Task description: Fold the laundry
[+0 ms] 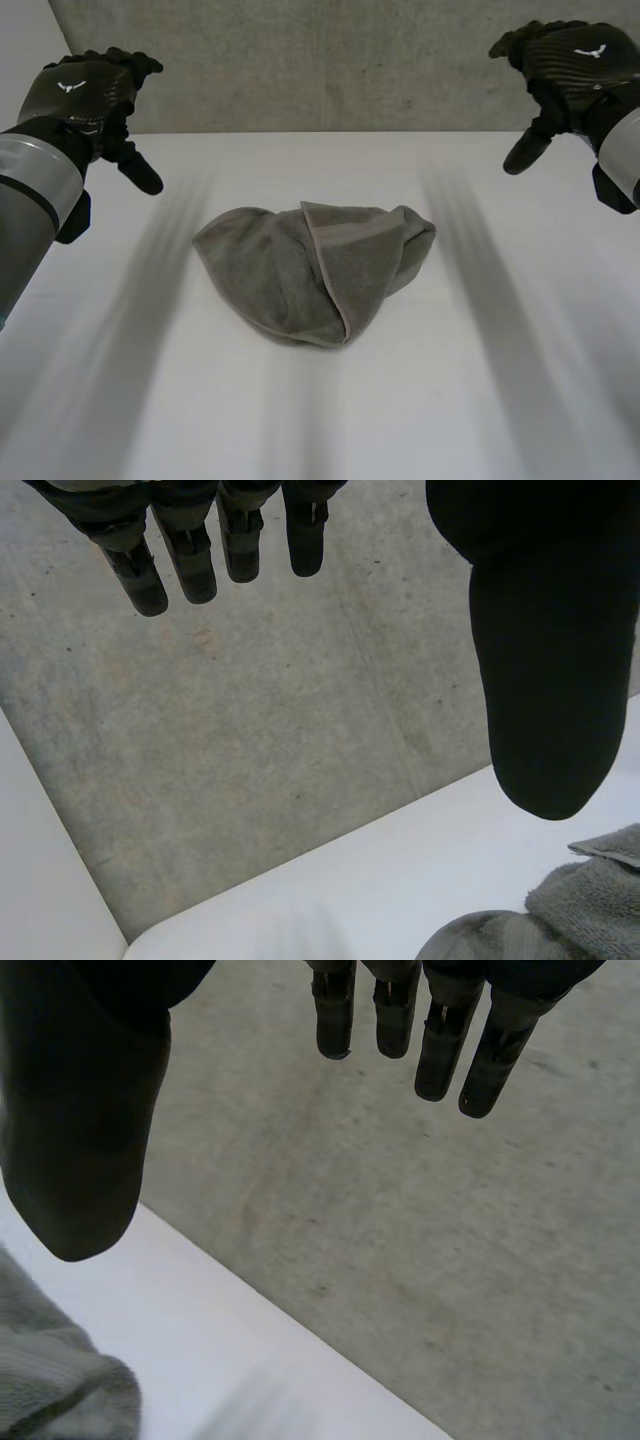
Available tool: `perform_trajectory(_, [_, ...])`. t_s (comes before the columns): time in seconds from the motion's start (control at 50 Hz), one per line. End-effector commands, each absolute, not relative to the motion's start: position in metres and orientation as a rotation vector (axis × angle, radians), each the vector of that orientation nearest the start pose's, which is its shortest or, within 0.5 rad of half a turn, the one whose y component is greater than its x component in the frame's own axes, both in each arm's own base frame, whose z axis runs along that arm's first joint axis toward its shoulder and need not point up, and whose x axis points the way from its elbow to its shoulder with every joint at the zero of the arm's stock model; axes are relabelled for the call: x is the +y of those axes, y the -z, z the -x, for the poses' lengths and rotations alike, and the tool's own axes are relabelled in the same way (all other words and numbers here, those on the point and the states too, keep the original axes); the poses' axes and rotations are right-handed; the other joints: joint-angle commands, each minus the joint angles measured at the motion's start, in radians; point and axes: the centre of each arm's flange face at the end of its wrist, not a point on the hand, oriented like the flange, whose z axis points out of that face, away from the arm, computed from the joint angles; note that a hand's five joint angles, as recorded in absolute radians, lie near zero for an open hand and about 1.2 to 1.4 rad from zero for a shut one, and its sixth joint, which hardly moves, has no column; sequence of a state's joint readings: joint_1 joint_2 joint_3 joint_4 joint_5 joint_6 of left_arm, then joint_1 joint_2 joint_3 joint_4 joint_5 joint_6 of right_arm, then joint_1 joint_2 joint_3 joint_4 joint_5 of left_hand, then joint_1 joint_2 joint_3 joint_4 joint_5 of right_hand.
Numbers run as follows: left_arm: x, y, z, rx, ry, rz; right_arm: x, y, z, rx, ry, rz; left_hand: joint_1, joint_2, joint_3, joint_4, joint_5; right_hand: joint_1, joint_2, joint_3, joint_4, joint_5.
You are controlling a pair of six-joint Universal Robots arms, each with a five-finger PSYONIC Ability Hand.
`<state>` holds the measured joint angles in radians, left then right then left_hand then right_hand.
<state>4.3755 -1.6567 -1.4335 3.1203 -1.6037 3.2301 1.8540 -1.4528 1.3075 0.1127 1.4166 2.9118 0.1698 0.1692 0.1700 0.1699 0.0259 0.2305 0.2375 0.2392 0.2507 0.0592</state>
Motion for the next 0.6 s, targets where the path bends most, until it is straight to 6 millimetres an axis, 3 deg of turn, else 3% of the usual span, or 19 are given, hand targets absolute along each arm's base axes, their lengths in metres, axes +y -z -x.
perform_trajectory(0.02, [-0.257, -0.301, 0.237, 2.362, 2.315, -0.592, -0.270, -0.306, -0.259, 1.818, 2.017, 1.262, 0.196, 0.196, 0.195, 0.196, 0.165, -0.056, -0.063, -0.065, -0.076, -0.059])
perform_trajectory(0.04, [-0.257, -0.301, 0.237, 2.362, 2.315, -0.593, -0.270, -0.306, -0.259, 1.817, 2.017, 1.263, 0.196, 0.197, 0.196, 0.196, 0.166, -0.056, -0.063, -0.065, -0.076, -0.059])
perform_trajectory(0.08, [-0.250, -0.282, 0.240, 2.432, 2.282, -0.694, -0.265, -0.284, -0.265, 1.732, 1.961, 1.559, 0.211, 0.212, 0.211, 0.211, 0.180, -0.056, -0.063, -0.065, -0.076, -0.059])
perform_trajectory(0.1, [-0.250, -0.282, 0.240, 2.432, 2.282, -0.695, -0.265, -0.284, -0.265, 1.732, 1.961, 1.561, 0.211, 0.212, 0.211, 0.211, 0.180, -0.056, -0.063, -0.065, -0.076, -0.059])
perform_trajectory(0.14, [-0.246, -0.263, 0.242, 2.475, 2.272, -0.771, -0.246, -0.264, -0.280, 1.615, 1.890, 1.836, 0.205, 0.206, 0.205, 0.205, 0.175, -0.056, -0.063, -0.065, -0.076, -0.059])
perform_trajectory(0.16, [-0.246, -0.263, 0.242, 2.476, 2.272, -0.771, -0.246, -0.264, -0.280, 1.614, 1.890, 1.837, 0.205, 0.206, 0.205, 0.205, 0.175, -0.056, -0.063, -0.065, -0.076, -0.059])
perform_trajectory(0.2, [-0.242, -0.243, 0.245, 2.511, 2.255, -0.831, -0.218, -0.240, -0.308, 1.440, 1.794, 2.068, 0.202, 0.203, 0.202, 0.202, 0.172, -0.056, -0.063, -0.065, -0.076, -0.059])
perform_trajectory(0.26, [-0.240, -0.235, 0.246, 2.523, 2.249, -0.854, -0.207, -0.230, -0.317, 1.366, 1.757, 2.143, 0.196, 0.197, 0.196, 0.196, 0.166, -0.056, -0.063, -0.065, -0.076, -0.059])
perform_trajectory(0.3, [-0.241, -0.210, 0.248, 2.577, 2.194, -0.879, -0.203, -0.213, -0.324, 1.305, 1.703, 2.228, 0.193, 0.194, 0.193, 0.193, 0.163, -0.056, -0.063, -0.065, -0.076, -0.059])
perform_trajectory(0.46, [-0.244, -0.172, 0.248, 2.614, 2.061, -0.946, -0.197, -0.172, -0.346, 1.196, 1.591, 2.337, 0.193, 0.194, 0.193, 0.193, 0.163, -0.038, -0.045, -0.046, -0.058, -0.041])
perform_trajectory(0.6, [-0.244, -0.166, 0.248, 2.584, 2.024, -1.001, -0.214, -0.150, -0.355, 1.249, 1.579, 2.419, 0.179, 0.179, 0.179, 0.179, 0.148, 0.075, 0.068, 0.066, 0.054, 0.071])
